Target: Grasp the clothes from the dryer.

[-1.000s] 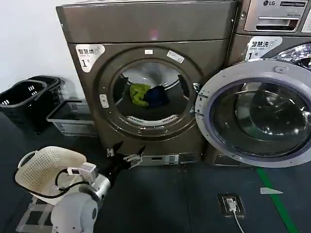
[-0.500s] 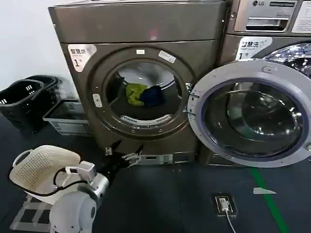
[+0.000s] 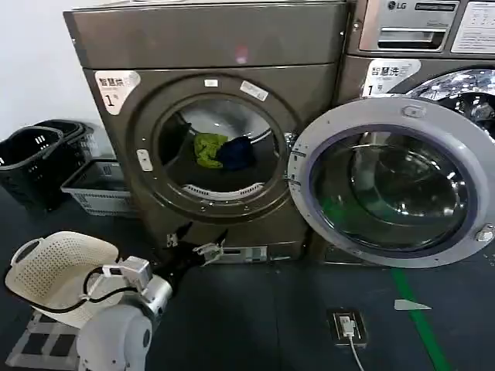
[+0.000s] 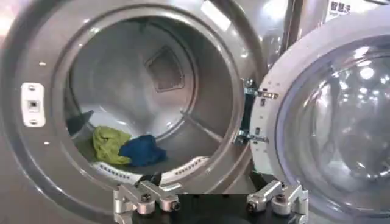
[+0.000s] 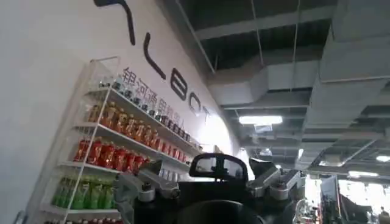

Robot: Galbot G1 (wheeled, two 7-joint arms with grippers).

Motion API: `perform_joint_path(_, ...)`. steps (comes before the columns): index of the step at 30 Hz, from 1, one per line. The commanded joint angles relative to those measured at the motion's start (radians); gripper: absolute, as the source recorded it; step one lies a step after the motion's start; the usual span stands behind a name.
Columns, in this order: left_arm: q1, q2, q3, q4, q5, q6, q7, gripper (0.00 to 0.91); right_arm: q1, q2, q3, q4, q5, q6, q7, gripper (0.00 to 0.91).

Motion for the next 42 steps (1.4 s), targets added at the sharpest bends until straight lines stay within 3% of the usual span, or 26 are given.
perform_joint_path(1, 0.002, 0.0, 0.001, -0.001, 0.001, 0.047, 0.001, 0.907, -0.001, 0.002, 0.002, 0.001, 0.005, 0.004, 0.002, 0.907)
perform_joint_path(11, 0.01, 0.001, -0.002, -0.013, -0.002, 0.047, 0.002, 0.907, 0.0, 0.002, 0.003, 0.009, 0.065, 0.03, -0.002, 0.907)
perform_joint_path(17, 0.008, 0.005, -0.002, -0.019, -0.004, 0.048, 0.002, 0.907, -0.005, 0.009, 0.002, 0.001, 0.079, 0.09, 0.01, 0.907)
perform_joint_path(42, -0.02, 0.002, -0.003, -0.008, -0.008, 0.045, 0.003, 0.907, -0.031, 0.009, 0.035, 0.004, 0.118, 0.093, 0.004, 0.907)
